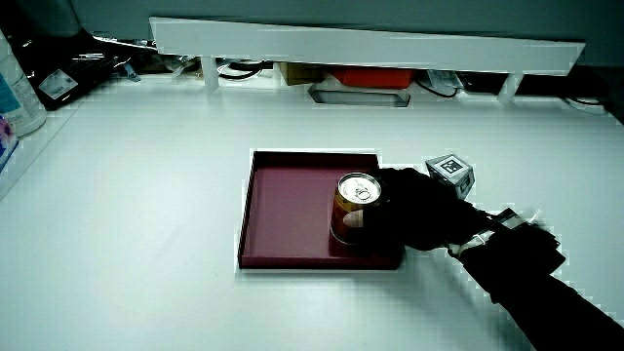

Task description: Pick red bull from plate

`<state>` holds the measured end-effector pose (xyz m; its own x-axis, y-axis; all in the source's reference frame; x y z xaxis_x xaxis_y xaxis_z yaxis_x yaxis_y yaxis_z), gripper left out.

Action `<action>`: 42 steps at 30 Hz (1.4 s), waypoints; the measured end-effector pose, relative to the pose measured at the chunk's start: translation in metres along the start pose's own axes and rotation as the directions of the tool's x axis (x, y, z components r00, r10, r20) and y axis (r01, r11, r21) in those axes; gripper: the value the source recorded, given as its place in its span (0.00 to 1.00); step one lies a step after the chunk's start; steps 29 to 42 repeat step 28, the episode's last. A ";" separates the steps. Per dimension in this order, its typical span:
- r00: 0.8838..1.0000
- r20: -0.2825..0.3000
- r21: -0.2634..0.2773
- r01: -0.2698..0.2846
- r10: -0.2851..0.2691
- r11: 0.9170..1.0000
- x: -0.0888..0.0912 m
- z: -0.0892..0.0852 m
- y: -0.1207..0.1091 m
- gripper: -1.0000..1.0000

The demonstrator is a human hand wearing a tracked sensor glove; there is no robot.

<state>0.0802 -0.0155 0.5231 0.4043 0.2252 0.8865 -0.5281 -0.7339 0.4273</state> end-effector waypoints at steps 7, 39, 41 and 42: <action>1.000 0.003 0.014 -0.020 0.020 1.000 0.000 0.000 0.000 0.92; 0.976 -0.009 0.073 -0.214 0.216 0.974 -0.013 0.040 -0.029 1.00; 0.976 -0.009 0.073 -0.214 0.216 0.974 -0.013 0.040 -0.029 1.00; 0.976 -0.009 0.073 -0.214 0.216 0.974 -0.013 0.040 -0.029 1.00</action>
